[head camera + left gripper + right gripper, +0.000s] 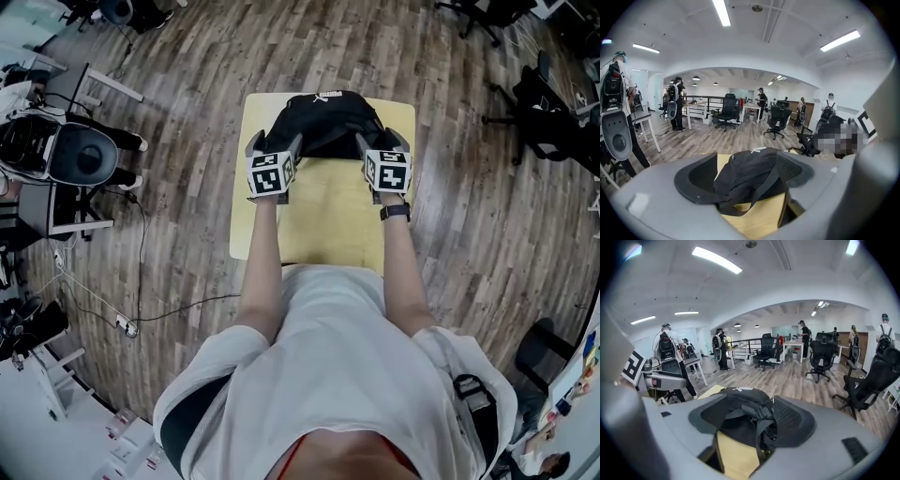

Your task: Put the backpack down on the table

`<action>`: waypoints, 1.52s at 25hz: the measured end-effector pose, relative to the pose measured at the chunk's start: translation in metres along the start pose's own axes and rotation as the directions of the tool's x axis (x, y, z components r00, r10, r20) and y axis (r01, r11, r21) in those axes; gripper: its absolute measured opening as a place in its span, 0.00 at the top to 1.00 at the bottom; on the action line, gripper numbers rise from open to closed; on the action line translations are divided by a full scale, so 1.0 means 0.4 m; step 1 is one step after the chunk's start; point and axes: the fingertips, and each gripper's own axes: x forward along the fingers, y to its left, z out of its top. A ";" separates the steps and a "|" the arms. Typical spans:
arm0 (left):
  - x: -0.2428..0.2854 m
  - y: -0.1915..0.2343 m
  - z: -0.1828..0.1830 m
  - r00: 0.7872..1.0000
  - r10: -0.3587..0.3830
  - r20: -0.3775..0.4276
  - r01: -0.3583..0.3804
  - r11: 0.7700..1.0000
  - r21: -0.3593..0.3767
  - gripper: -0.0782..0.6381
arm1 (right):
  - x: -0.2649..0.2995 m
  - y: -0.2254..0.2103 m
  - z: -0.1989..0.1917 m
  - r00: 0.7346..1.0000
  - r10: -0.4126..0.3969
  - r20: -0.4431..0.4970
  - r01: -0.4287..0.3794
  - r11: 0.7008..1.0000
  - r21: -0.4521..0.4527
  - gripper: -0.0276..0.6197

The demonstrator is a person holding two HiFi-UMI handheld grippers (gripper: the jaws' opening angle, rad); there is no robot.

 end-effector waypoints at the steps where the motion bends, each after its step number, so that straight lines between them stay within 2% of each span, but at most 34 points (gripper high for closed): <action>1: -0.009 -0.009 0.020 1.000 -0.003 0.019 0.003 1.000 0.005 0.34 | -0.011 0.001 0.022 1.000 0.000 0.021 0.000 1.000 -0.003 0.50; 10: -0.092 -0.089 0.187 0.986 -0.048 0.160 0.041 0.998 0.048 0.34 | -0.124 0.026 0.216 0.980 0.010 0.199 -0.003 0.999 -0.034 0.50; 20: -0.224 -0.154 0.373 0.939 -0.066 0.336 0.045 0.996 0.072 0.35 | -0.262 0.088 0.387 0.929 0.053 0.366 -0.024 0.996 -0.083 0.50; 22: -0.249 -0.162 0.406 0.929 -0.062 0.365 0.038 0.997 0.074 0.38 | -0.289 0.097 0.414 0.917 0.061 0.393 -0.028 0.996 -0.089 0.51; 29: -0.296 -0.192 0.457 0.905 -0.063 0.420 0.031 0.996 0.083 0.49 | -0.364 0.112 0.479 0.881 0.051 0.469 -0.005 0.995 -0.099 0.62; 32: -0.304 -0.212 0.472 0.899 -0.070 0.432 0.029 0.995 0.100 0.54 | -0.382 0.109 0.492 0.874 0.042 0.484 0.007 0.995 -0.098 0.66; 34: -0.307 -0.225 0.480 0.898 -0.076 0.434 0.026 0.993 0.119 0.62 | -0.392 0.105 0.496 0.870 0.032 0.493 0.014 0.996 -0.088 0.72; 38: -0.312 -0.252 0.494 0.894 -0.097 0.438 0.037 0.989 0.143 0.70 | -0.402 0.101 0.499 0.866 0.026 0.500 0.007 0.998 -0.064 0.82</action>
